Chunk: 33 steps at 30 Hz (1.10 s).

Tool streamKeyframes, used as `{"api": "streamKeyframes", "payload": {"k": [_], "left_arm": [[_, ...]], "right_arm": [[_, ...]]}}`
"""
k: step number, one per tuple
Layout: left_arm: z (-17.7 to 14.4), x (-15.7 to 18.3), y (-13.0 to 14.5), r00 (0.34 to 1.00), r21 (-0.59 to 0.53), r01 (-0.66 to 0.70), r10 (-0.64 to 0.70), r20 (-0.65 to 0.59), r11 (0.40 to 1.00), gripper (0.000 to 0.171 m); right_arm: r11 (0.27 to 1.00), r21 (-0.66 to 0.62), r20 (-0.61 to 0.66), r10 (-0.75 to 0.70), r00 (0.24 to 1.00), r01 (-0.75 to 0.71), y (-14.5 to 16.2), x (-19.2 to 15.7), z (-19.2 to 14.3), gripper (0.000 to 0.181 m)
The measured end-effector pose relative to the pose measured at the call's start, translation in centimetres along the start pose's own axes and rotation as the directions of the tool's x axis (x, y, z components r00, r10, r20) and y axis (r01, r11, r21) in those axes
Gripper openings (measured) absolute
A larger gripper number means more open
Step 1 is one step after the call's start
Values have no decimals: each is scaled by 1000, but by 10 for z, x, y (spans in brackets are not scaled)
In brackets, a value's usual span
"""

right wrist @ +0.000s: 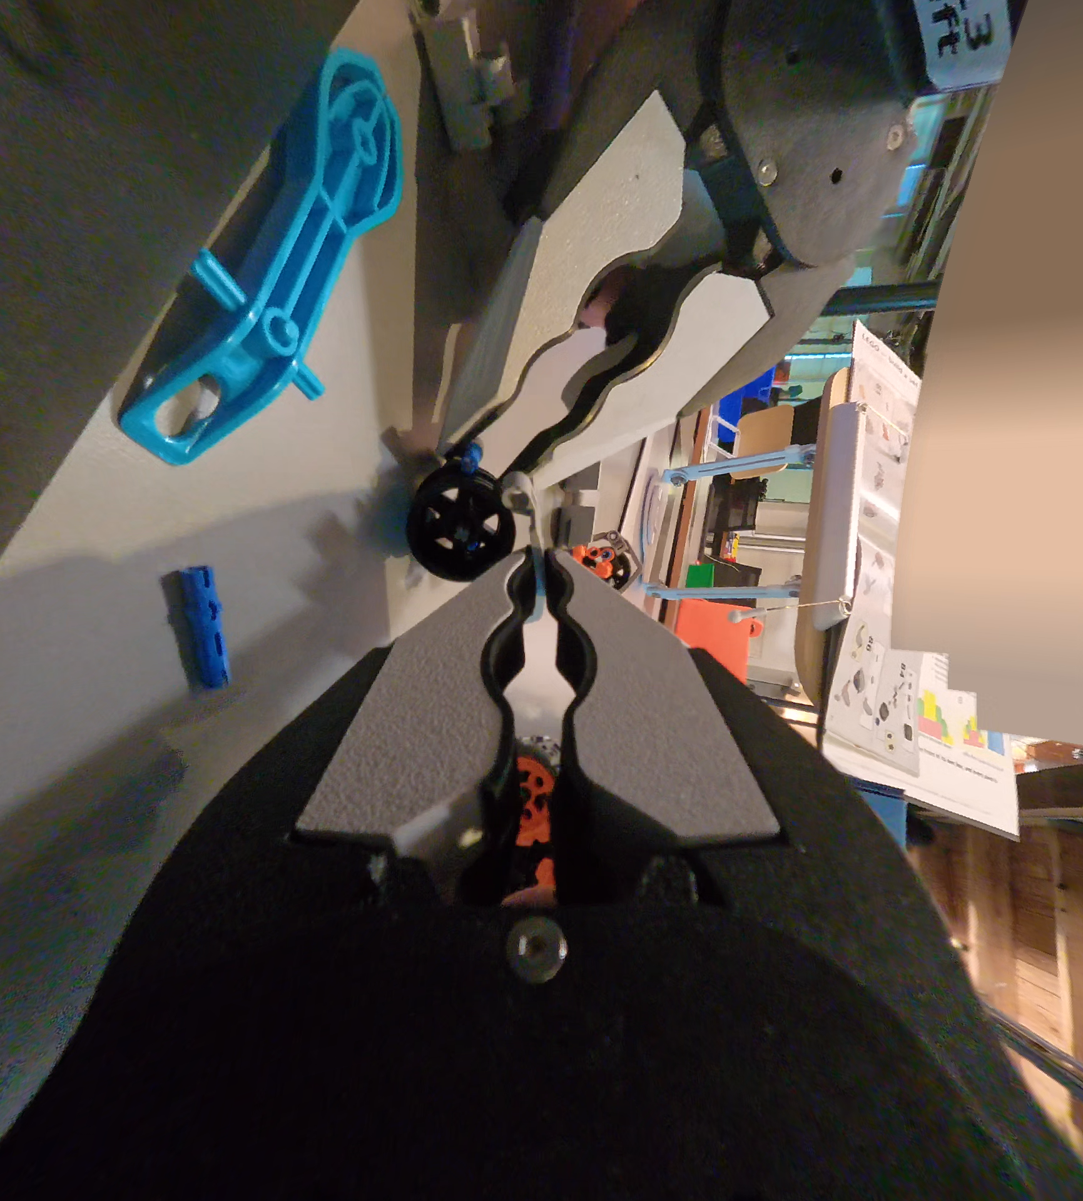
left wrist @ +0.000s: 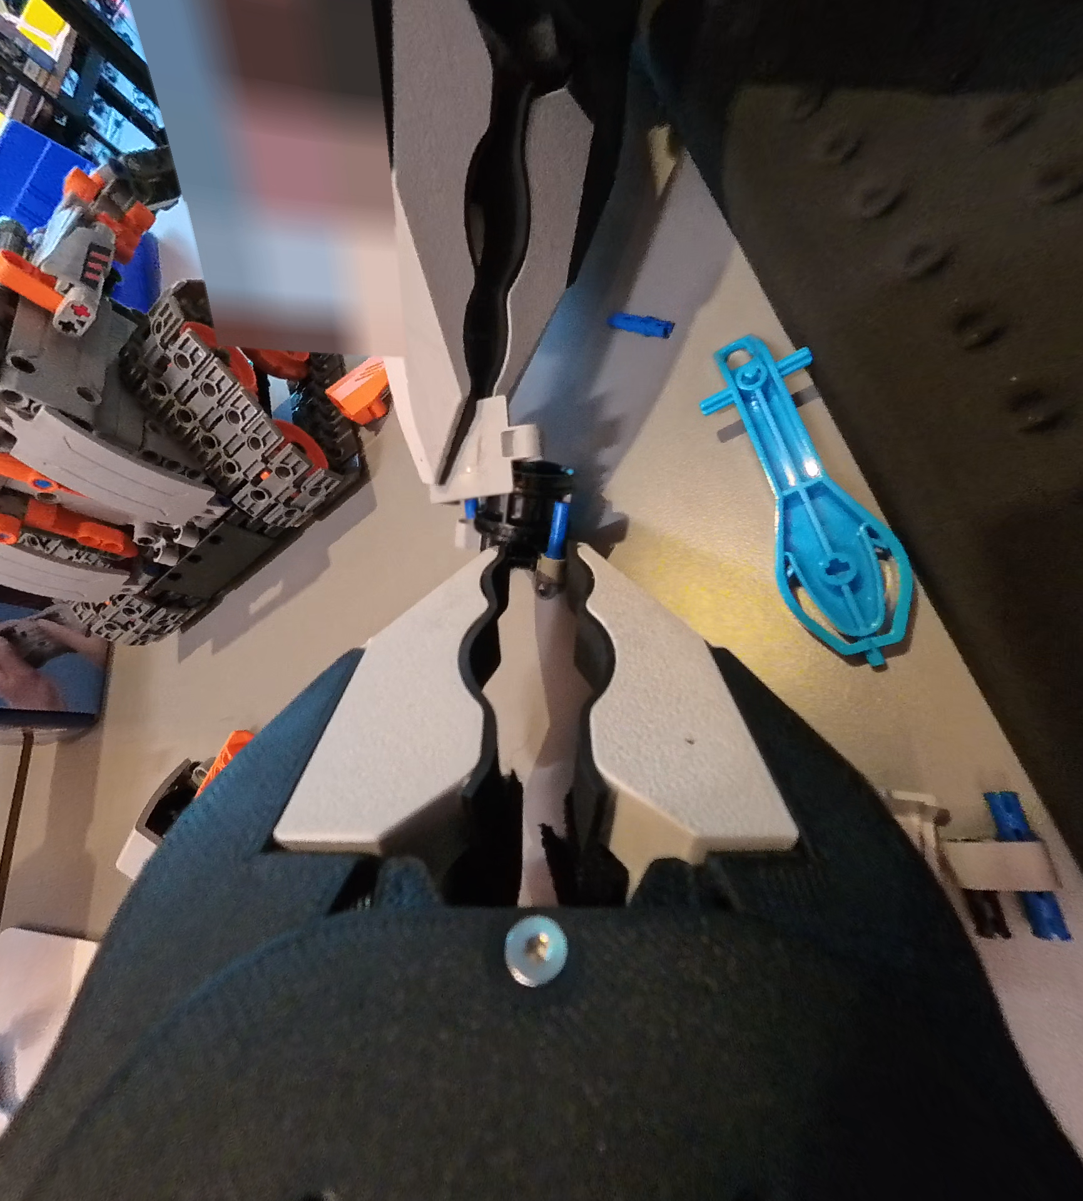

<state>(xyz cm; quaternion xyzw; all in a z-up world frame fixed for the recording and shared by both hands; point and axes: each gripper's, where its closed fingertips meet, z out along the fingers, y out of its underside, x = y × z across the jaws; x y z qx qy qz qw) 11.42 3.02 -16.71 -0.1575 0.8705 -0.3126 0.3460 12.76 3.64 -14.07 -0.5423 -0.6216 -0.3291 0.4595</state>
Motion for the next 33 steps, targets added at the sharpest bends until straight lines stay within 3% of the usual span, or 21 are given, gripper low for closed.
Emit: {"api": "streamKeyframes", "payload": {"k": [9,23,33], "left_arm": [[0,0,-1,1000,15,10,-10,-10,1000,14],[0,-1,-1,997,34,60,-58,-47,998,14],[-1,-5,-3,971,53,197,-187,-145,979,14]], "right_arm": [[997,16,10,80,997,-80,6,2,2,0],[998,22,18,59,998,-59,5,-1,4,0],[1000,-7,17,-11,1000,11,7,-2,4,0]]}}
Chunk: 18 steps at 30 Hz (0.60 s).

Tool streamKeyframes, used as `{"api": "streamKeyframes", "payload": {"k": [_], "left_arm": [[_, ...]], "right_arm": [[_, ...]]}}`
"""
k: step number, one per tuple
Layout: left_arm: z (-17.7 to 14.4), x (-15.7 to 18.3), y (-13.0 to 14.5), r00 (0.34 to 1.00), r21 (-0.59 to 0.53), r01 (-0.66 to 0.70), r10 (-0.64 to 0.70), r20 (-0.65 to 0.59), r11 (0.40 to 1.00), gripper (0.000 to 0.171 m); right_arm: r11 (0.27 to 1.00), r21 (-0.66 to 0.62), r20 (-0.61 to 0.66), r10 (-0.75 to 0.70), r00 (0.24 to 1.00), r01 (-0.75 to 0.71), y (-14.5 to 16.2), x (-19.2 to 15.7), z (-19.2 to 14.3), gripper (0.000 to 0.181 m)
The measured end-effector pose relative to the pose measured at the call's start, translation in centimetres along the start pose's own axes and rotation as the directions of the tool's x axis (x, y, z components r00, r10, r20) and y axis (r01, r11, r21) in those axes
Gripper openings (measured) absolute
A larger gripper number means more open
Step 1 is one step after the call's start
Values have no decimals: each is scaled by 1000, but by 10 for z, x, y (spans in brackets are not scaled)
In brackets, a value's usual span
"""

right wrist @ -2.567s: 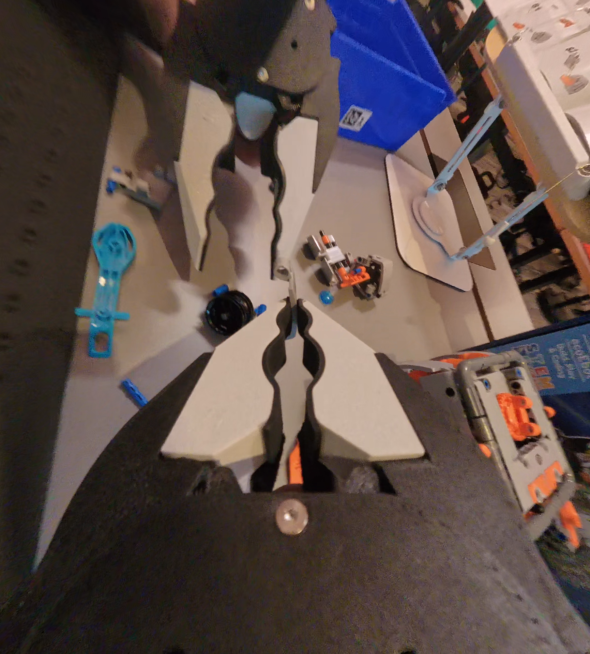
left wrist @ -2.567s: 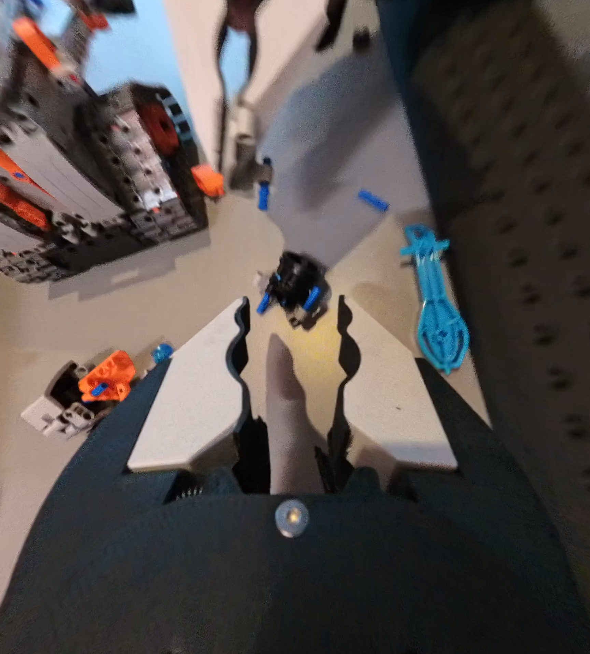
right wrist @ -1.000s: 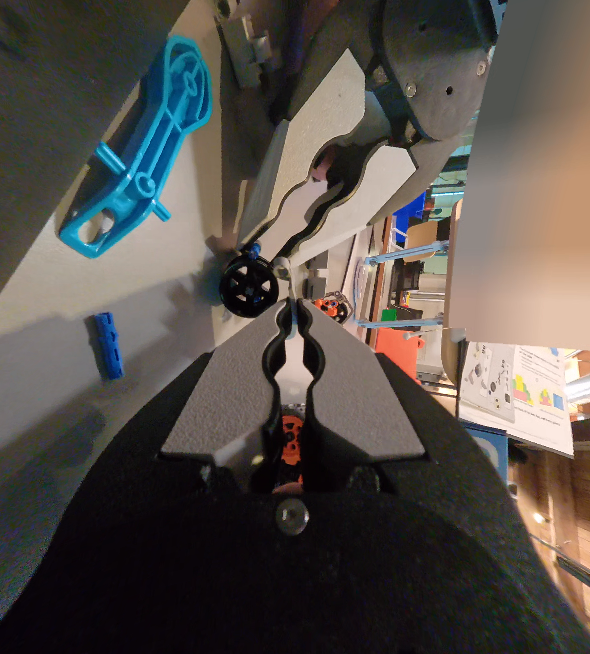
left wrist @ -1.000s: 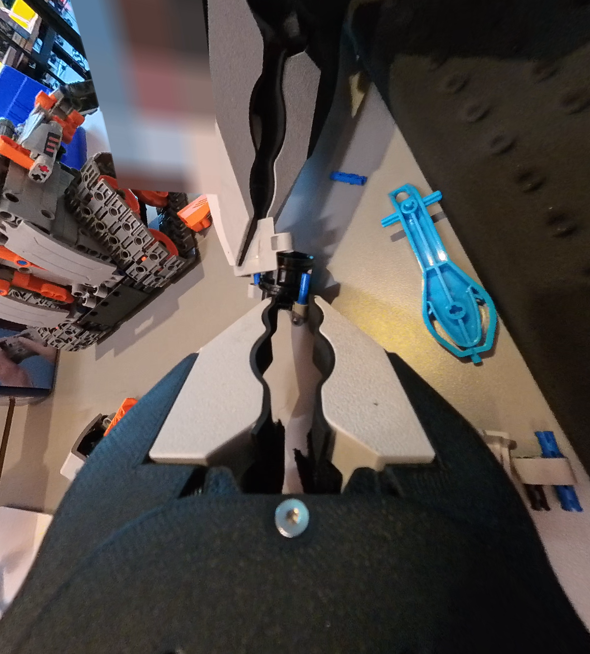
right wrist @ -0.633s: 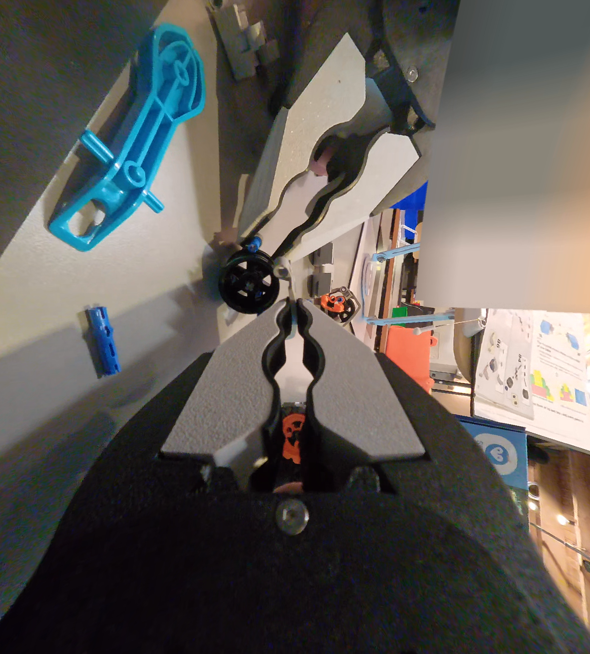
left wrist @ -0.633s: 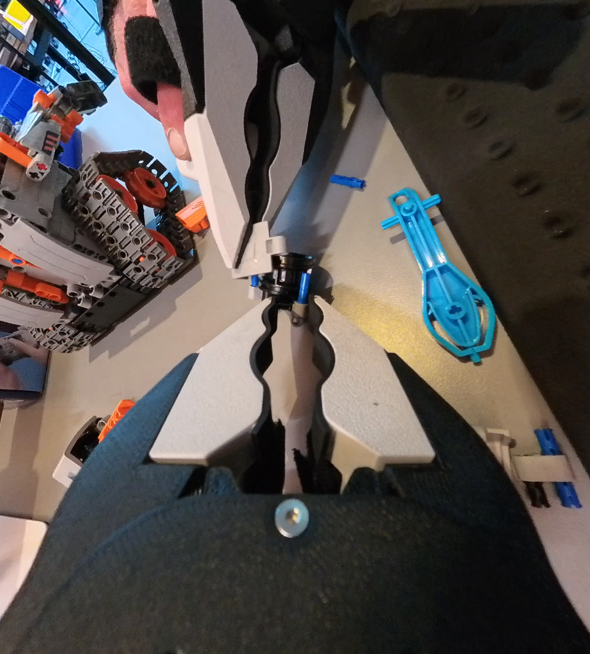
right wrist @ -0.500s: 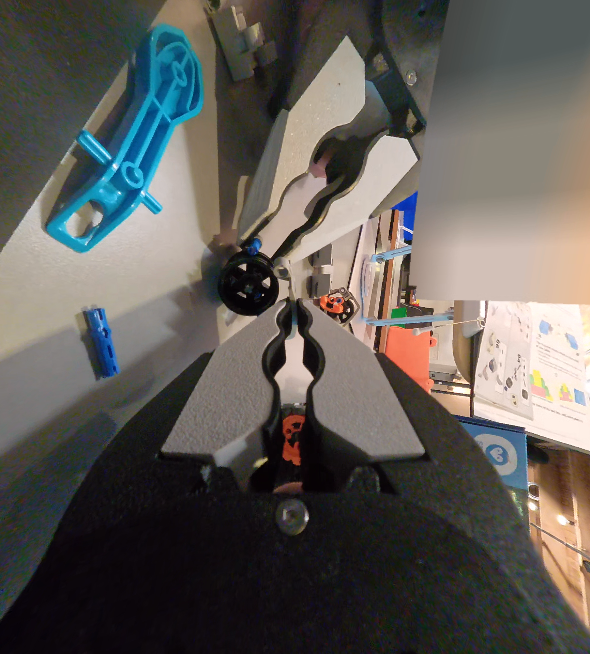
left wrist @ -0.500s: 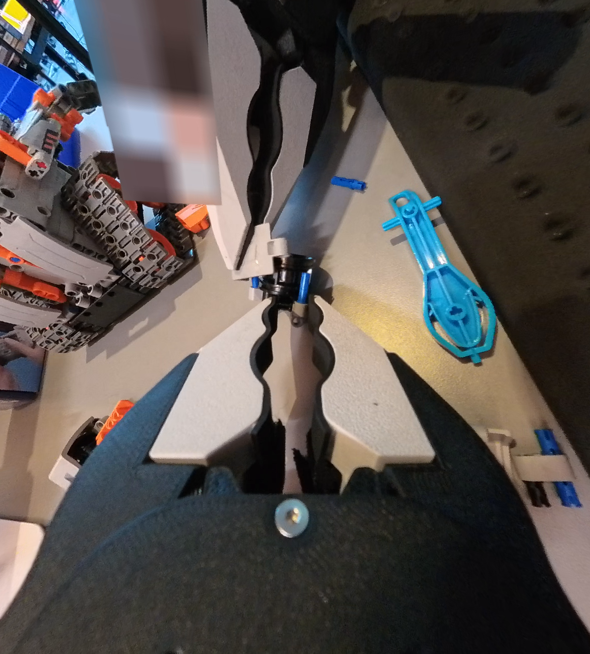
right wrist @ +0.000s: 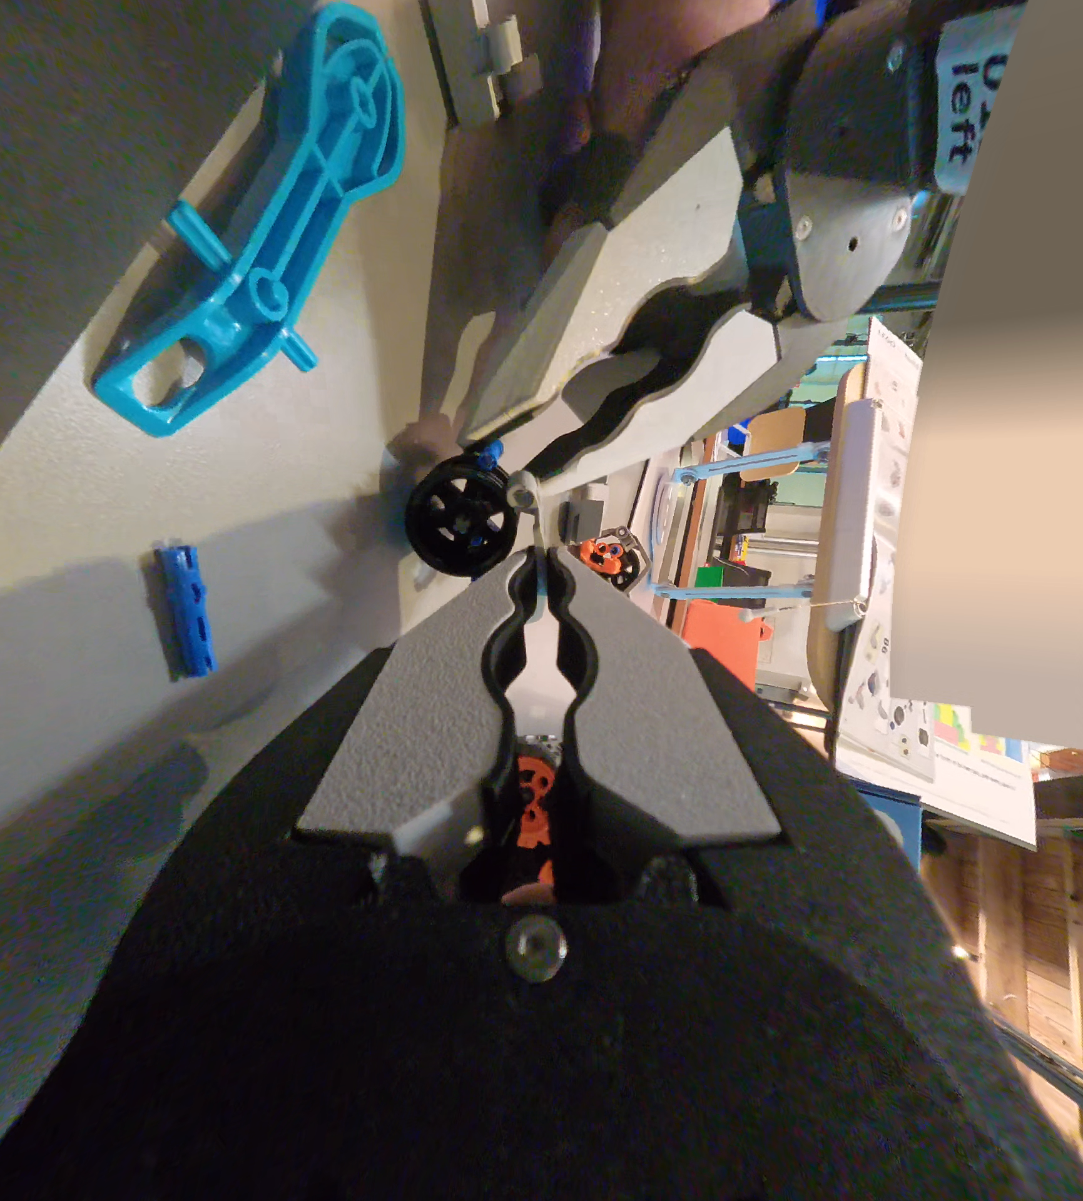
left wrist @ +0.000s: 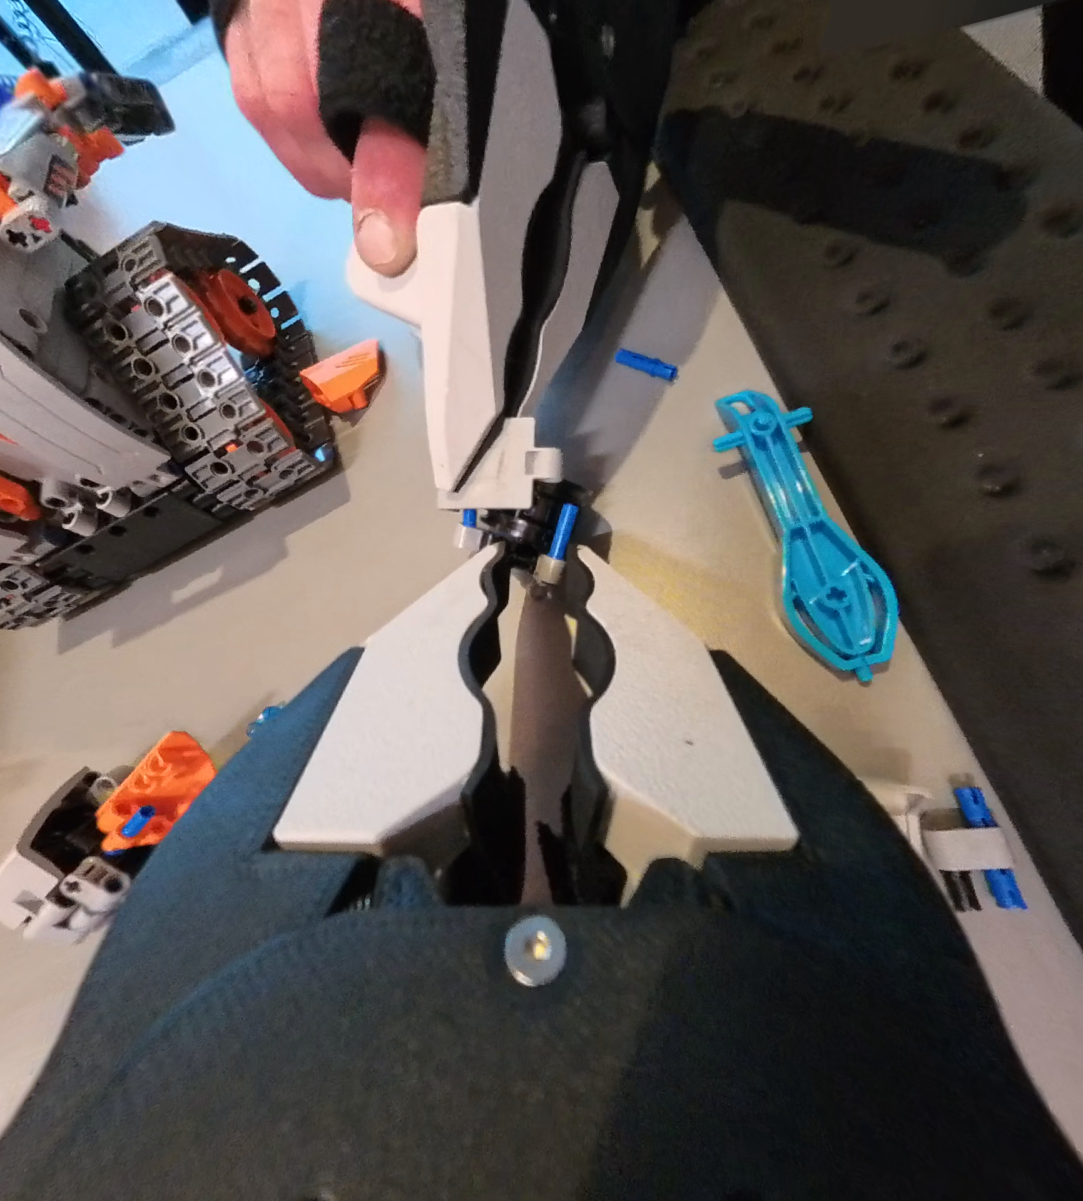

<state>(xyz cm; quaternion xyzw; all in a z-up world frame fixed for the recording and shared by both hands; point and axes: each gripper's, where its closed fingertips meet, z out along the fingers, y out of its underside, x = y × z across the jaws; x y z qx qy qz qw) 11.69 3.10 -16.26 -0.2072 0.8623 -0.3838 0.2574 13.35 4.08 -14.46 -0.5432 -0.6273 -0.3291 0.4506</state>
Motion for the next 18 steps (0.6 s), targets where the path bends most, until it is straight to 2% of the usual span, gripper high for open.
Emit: {"api": "streamKeyframes", "payload": {"k": [8,18], "left_arm": [[0,-3,-4,996,24,87,-86,-39,996,14],[0,-7,-7,979,29,199,-197,-60,980,14]], "right_arm": [[998,-59,50,-2,999,5,3,-1,0,0],[986,-129,41,-100,994,104,6,-2,0,0]]}}
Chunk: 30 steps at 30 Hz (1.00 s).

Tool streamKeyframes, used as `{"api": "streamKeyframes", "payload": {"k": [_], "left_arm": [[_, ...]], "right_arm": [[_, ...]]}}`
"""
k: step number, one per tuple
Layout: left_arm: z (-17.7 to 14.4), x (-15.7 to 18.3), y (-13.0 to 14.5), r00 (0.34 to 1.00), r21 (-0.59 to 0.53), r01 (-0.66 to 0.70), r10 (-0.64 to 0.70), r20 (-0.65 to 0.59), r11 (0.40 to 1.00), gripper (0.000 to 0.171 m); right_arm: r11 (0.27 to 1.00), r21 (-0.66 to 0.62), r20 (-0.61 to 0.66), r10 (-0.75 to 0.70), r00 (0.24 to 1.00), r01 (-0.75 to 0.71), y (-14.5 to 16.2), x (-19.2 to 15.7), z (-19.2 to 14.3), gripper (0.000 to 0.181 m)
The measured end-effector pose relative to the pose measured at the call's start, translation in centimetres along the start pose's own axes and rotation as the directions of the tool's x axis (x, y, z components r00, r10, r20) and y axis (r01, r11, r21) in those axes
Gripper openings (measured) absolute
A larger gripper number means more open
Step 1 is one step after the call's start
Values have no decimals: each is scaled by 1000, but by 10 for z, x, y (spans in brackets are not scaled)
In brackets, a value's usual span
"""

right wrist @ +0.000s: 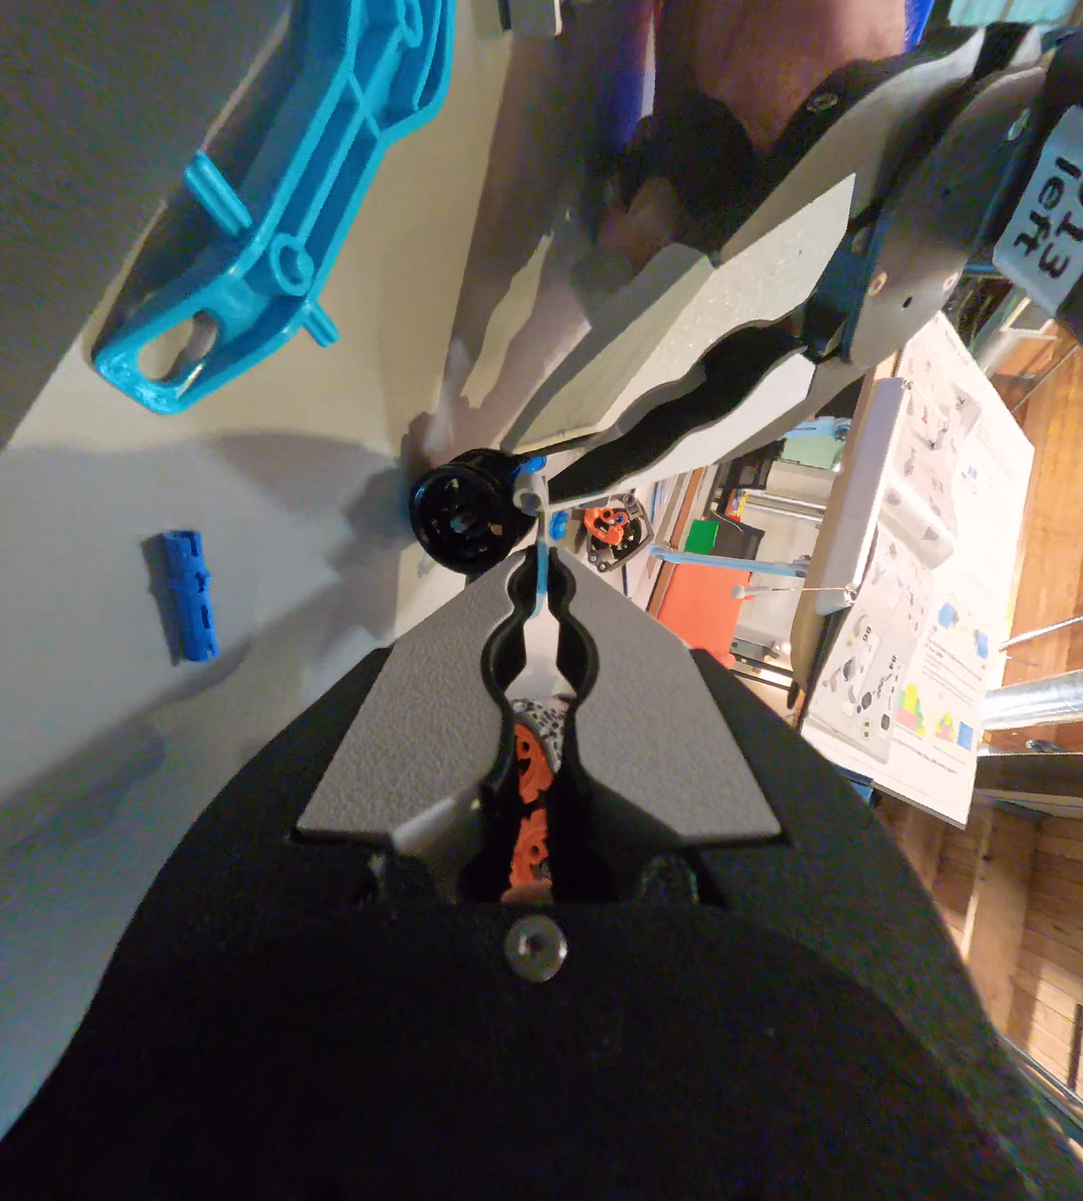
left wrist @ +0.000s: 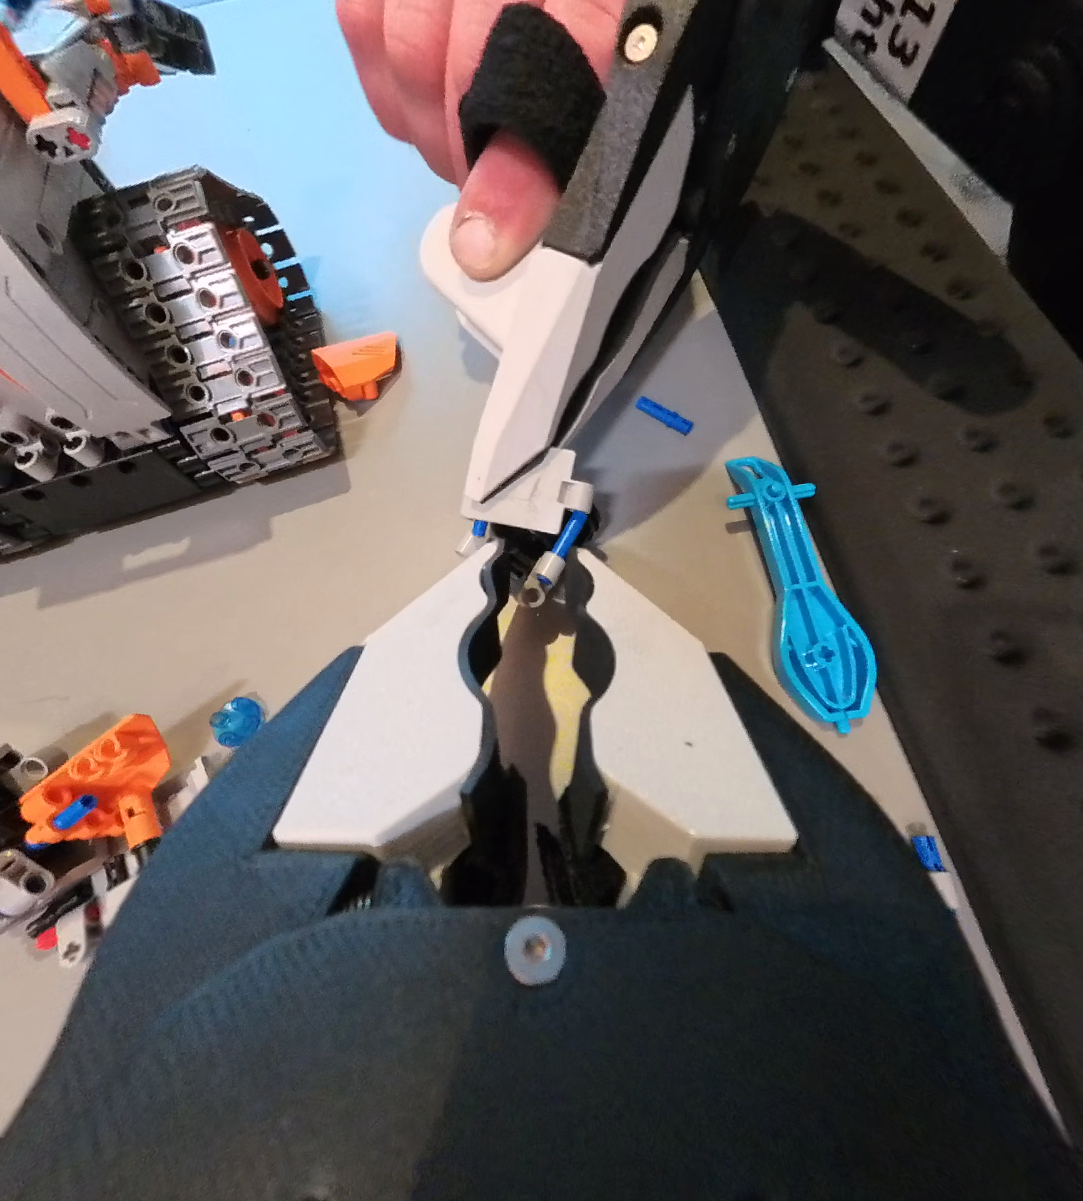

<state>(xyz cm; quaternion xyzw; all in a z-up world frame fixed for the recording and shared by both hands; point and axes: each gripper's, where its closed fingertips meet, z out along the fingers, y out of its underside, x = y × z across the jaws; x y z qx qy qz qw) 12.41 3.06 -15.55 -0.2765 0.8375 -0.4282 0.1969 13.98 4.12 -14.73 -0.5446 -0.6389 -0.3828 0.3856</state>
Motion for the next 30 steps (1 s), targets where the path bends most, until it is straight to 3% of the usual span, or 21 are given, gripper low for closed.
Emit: {"api": "streamKeyframes", "payload": {"k": [19,30], "left_arm": [[-2,-11,0,993,9,120,-120,15,993,13],[-1,-9,0,996,-10,13,-12,83,1000,14]], "right_arm": [[996,-92,-59,-19,998,14,10,2,7,0],[994,-79,-23,68,997,-69,12,-2,5,0]]}}
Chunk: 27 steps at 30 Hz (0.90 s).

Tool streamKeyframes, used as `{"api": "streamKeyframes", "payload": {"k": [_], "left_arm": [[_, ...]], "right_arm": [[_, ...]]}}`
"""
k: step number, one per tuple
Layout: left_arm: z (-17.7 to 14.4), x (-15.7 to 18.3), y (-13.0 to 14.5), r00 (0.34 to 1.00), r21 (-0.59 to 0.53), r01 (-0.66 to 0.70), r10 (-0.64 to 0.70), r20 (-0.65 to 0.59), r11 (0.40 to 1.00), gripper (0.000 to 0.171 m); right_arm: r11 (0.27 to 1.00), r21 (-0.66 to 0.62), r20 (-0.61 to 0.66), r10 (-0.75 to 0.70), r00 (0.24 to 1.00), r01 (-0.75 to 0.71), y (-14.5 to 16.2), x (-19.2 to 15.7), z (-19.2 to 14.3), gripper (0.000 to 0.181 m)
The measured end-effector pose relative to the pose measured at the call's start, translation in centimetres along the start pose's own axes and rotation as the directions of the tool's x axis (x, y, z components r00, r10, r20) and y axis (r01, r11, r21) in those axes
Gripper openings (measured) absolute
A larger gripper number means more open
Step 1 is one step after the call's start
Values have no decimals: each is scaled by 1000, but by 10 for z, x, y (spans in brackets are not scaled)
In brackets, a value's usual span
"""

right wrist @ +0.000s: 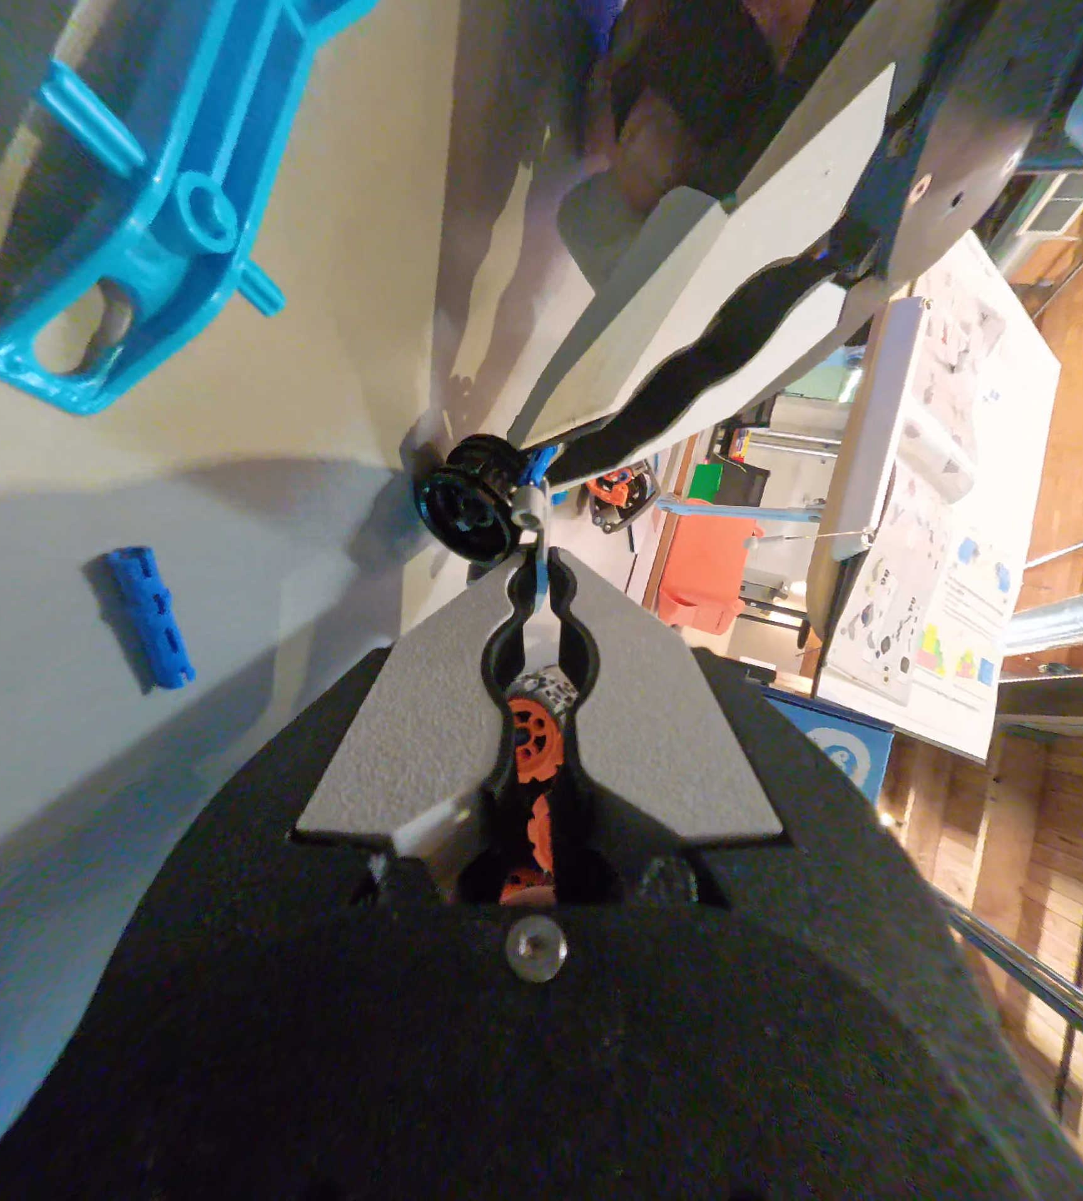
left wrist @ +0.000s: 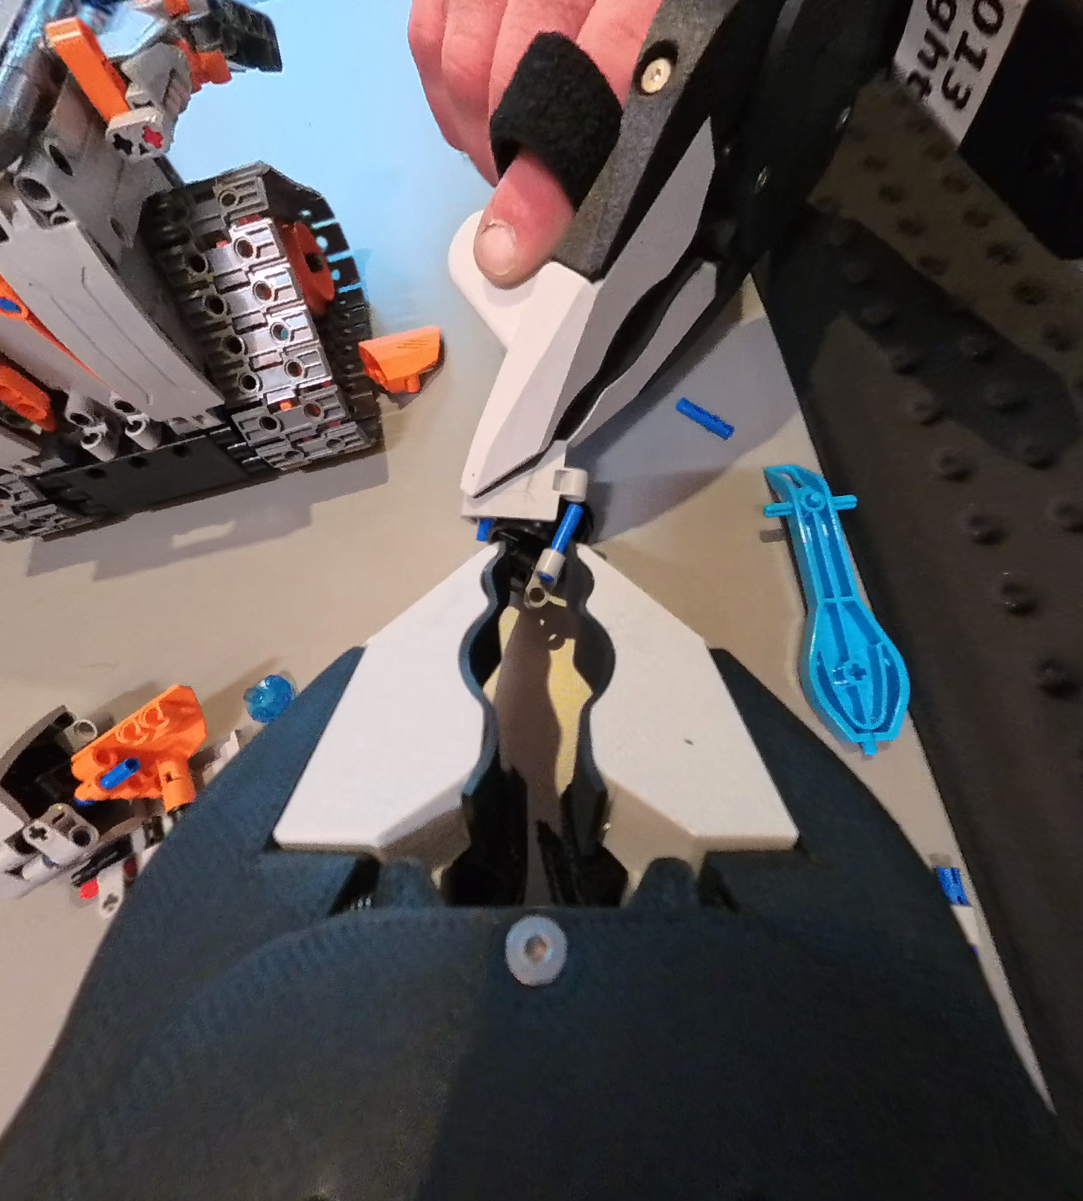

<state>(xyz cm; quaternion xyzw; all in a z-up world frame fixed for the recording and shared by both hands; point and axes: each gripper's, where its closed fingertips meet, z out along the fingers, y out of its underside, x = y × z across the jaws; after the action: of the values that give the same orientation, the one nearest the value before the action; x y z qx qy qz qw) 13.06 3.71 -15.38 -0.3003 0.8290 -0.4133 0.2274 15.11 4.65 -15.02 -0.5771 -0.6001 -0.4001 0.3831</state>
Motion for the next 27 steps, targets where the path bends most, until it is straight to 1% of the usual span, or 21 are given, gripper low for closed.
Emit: {"api": "streamKeyframes", "payload": {"k": [4,8,11,14,16,18,21,23,25,27], "left_arm": [[0,0,0,1000,6,-11,11,6,1000,14],[0,2,0,1000,6,-19,19,1,1000,14],[1,4,1,999,-2,-32,32,-8,999,15],[2,6,3,999,-14,-54,54,-4,998,16],[4,8,4,997,-27,-83,83,5,996,17],[5,8,5,993,-43,-114,115,27,993,17],[7,4,7,983,-70,-160,165,77,985,30],[6,1,6,967,-83,-212,222,124,974,40],[7,-1,5,950,-98,-256,270,160,962,46],[7,-1,5,932,-110,-300,316,177,947,43]], "right_arm": [[997,21,48,71,996,-72,1,-2,-2,0],[995,-4,32,98,995,-98,4,0,2,0],[998,3,16,59,998,-59,3,-2,4,0],[998,4,13,61,998,-61,1,-1,3,0],[1000,-9,-13,24,1000,-24,-1,0,4,0],[1000,-12,-5,24,1000,-24,0,1,3,0],[1000,-12,-4,14,1000,-14,1,0,3,0],[1000,4,0,12,1000,-12,-2,0,2,0],[1000,4,0,10,1000,-10,-2,1,2,0],[1000,8,6,5,1000,-5,-4,0,3,0]]}}
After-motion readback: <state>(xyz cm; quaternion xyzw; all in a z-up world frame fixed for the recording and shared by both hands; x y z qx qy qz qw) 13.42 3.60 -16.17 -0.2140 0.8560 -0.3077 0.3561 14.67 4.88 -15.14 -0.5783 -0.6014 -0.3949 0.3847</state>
